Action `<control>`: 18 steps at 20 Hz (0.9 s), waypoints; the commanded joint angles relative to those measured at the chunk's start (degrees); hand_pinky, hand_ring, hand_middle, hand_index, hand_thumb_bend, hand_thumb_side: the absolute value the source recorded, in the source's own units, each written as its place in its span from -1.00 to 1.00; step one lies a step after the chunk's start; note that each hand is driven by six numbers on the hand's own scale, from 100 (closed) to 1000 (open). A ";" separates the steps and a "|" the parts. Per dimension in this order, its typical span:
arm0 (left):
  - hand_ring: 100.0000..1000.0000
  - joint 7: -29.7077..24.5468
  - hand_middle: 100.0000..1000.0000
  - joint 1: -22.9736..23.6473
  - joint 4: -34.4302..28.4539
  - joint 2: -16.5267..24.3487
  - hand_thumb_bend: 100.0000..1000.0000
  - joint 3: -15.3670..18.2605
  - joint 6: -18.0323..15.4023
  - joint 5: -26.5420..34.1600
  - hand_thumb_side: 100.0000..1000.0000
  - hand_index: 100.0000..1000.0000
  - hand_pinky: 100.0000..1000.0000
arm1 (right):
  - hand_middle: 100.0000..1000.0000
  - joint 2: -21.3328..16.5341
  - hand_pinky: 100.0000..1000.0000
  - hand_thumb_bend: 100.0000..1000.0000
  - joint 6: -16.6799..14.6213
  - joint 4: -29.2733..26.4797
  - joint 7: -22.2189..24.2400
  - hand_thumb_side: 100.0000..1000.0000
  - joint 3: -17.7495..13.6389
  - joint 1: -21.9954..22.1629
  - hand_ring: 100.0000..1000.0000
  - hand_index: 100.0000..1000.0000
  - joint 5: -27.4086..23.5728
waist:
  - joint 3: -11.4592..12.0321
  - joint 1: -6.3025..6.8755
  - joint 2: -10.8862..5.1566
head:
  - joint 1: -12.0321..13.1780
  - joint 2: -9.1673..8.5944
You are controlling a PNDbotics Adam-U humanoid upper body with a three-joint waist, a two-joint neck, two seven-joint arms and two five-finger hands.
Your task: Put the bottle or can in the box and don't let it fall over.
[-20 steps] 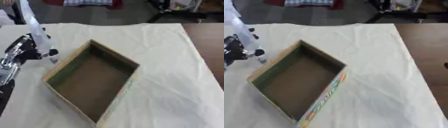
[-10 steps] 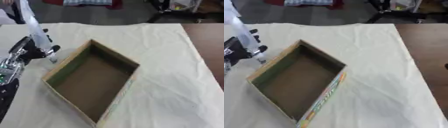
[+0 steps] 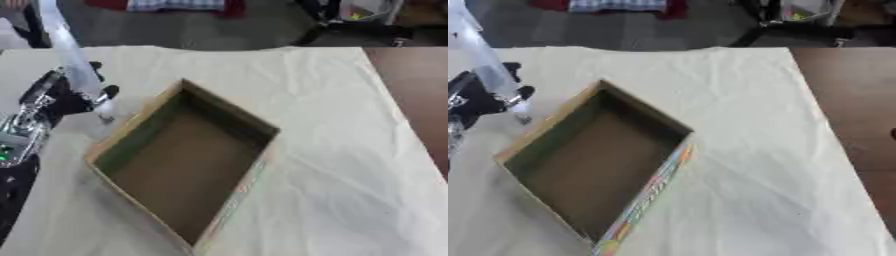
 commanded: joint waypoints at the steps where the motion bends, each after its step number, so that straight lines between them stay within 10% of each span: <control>1: 0.82 1.11 0.51 -0.83 0.49 0.84 -0.22 0.55 0.13 -1.08 -1.00 -0.60 1.00 | 1.00 -0.69 0.94 -1.00 0.10 -1.33 -0.08 -0.05 -0.59 -0.13 1.00 0.59 0.18 | -0.11 -0.07 -0.76 | 0.09 -0.50; 18: 0.60 -2.31 0.15 -1.42 -1.97 2.78 -0.51 0.71 3.87 4.84 -1.00 -0.89 1.00 | 1.00 -1.26 0.94 -1.00 0.30 -1.33 -0.26 -0.07 -0.91 0.16 1.00 0.59 -0.29 | 0.23 0.09 -1.84 | -0.51 -0.13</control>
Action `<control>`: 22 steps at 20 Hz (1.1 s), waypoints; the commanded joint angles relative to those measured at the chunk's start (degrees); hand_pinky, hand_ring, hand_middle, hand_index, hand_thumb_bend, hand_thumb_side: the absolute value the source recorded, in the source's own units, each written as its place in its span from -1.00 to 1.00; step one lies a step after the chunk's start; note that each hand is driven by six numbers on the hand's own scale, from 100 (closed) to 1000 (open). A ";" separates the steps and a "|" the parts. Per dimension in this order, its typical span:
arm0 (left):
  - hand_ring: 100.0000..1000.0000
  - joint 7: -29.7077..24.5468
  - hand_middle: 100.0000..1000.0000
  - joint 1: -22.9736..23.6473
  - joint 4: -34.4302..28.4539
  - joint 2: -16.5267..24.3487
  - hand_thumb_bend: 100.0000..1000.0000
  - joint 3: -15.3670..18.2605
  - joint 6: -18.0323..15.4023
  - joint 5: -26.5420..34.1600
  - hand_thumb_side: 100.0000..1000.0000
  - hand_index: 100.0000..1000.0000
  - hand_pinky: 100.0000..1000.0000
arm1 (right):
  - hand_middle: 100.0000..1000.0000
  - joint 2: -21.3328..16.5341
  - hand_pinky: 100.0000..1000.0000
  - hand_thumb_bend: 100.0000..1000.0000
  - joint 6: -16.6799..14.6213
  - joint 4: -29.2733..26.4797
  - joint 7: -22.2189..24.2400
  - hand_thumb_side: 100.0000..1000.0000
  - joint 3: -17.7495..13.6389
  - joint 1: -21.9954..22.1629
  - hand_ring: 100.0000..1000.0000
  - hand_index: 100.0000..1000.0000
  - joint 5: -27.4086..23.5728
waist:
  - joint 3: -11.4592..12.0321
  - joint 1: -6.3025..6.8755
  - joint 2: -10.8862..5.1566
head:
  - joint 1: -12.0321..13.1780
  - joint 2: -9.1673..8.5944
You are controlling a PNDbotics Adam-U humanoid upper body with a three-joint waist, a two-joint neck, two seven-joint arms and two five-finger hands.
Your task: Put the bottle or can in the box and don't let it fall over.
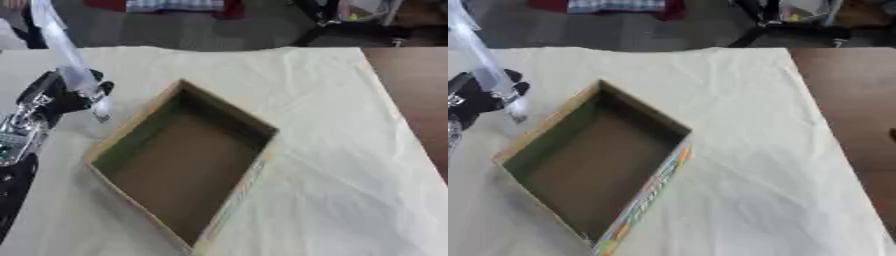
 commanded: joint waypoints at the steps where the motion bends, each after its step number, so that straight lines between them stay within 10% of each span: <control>1: 0.58 -0.50 0.12 -1.30 -2.16 2.83 -0.52 0.45 1.00 1.23 -1.00 -0.91 1.00 | 1.00 -1.32 0.95 -1.00 0.04 -1.33 -0.09 -0.07 -0.85 -0.08 1.00 0.59 -0.28 | 0.13 0.09 -1.62 | -0.14 -0.11; 22: 0.49 -2.37 0.01 -2.92 -9.70 3.73 -0.73 1.22 3.54 6.59 -1.00 -0.97 1.00 | 1.00 -1.82 0.96 -1.00 -0.05 -1.33 -0.36 -0.12 -1.25 0.39 1.00 0.59 -0.99 | 0.23 0.17 -2.86 | -0.55 0.25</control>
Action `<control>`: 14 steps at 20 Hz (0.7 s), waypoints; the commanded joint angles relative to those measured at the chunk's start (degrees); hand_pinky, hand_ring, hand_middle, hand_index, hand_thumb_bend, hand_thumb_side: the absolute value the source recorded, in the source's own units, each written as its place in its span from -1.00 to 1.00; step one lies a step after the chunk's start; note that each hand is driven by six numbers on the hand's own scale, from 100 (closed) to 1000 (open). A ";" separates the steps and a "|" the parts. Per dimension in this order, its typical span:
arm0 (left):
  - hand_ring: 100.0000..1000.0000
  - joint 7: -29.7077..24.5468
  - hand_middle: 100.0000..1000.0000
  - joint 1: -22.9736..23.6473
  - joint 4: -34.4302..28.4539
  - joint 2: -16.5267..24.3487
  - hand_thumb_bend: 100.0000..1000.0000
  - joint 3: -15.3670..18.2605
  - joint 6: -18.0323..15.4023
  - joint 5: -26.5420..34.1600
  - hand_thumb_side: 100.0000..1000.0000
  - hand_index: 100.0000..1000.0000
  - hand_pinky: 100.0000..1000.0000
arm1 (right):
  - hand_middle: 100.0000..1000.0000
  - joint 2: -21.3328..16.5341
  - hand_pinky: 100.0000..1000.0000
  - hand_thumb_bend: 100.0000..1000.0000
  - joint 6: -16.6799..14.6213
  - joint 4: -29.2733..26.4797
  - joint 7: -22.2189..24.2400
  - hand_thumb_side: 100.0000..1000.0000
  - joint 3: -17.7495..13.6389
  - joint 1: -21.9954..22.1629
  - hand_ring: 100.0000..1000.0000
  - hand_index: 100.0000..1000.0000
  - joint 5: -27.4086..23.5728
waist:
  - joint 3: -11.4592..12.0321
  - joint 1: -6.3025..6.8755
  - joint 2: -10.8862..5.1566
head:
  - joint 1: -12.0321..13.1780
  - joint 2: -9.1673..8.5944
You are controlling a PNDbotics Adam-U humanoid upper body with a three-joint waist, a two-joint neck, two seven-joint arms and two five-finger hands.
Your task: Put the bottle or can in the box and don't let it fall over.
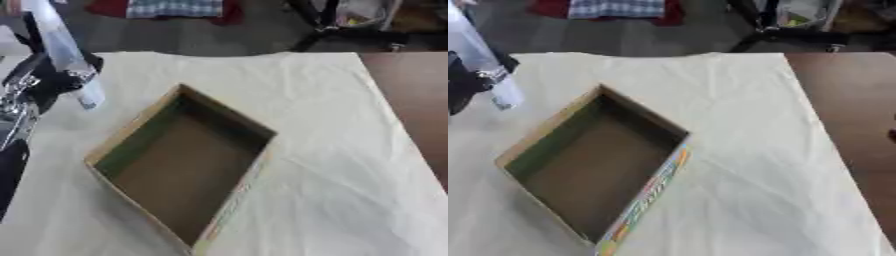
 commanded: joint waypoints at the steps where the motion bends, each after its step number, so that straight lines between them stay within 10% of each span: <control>1: 0.49 0.13 0.01 -2.06 -2.58 2.31 -0.74 0.66 1.49 1.38 -1.00 -0.97 1.00 | 1.00 -1.82 0.96 -1.00 -0.02 -1.33 -0.31 -0.13 -0.77 -0.21 1.00 0.59 -0.45 | 0.02 0.02 -1.75 | -0.26 0.27; 14: 0.51 2.07 0.02 -5.34 -17.18 -1.76 -0.92 -6.56 9.88 8.42 -1.00 -0.97 1.00 | 1.00 -2.56 0.96 -1.00 -0.55 -1.33 -1.74 -0.16 -2.16 0.37 1.00 0.59 -1.74 | 0.76 0.03 -2.86 | -1.71 1.70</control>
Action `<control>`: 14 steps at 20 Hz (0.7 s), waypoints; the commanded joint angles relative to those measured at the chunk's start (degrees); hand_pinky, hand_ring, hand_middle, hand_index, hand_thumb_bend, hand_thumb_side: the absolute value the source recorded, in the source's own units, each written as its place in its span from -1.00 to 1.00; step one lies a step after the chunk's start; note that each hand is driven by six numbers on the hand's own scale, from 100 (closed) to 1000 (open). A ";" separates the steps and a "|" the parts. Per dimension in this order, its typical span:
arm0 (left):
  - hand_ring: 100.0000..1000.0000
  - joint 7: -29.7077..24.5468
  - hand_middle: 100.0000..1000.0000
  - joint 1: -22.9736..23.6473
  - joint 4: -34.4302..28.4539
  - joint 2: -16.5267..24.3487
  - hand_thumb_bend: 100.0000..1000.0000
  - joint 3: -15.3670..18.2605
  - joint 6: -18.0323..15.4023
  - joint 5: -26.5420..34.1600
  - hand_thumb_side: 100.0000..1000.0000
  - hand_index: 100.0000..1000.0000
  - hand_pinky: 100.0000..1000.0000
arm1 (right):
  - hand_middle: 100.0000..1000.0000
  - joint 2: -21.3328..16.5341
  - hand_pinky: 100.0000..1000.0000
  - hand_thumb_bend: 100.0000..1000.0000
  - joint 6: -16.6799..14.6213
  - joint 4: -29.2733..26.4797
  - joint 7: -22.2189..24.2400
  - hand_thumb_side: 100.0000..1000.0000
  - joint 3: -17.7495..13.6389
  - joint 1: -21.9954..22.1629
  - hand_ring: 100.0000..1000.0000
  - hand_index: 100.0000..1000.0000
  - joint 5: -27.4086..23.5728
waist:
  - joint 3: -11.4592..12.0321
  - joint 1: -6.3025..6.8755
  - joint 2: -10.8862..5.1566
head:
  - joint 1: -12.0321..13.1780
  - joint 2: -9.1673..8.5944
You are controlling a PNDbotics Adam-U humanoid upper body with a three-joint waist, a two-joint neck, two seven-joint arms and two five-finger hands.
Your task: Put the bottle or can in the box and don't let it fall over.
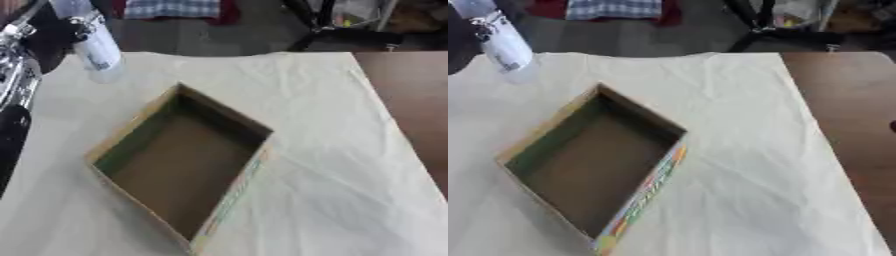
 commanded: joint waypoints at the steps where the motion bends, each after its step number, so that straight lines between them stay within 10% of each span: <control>1: 0.51 0.19 0.02 -1.58 -5.22 -0.59 -0.94 -1.90 1.24 1.45 -1.00 -0.97 1.00 | 1.00 -2.00 0.96 -1.00 -0.11 -1.33 -0.72 -0.16 -1.09 -0.10 1.00 0.59 -0.40 | 0.16 0.15 -1.90 | -0.54 0.42; 14: 0.54 -1.40 0.05 1.86 -15.31 -7.86 -1.00 -9.25 5.45 0.76 -1.00 -0.96 1.00 | 1.00 -1.73 0.96 -1.00 -0.46 -1.33 -3.50 -0.12 -3.18 0.40 1.00 0.58 -1.17 | 0.36 0.66 -2.08 | -0.51 0.80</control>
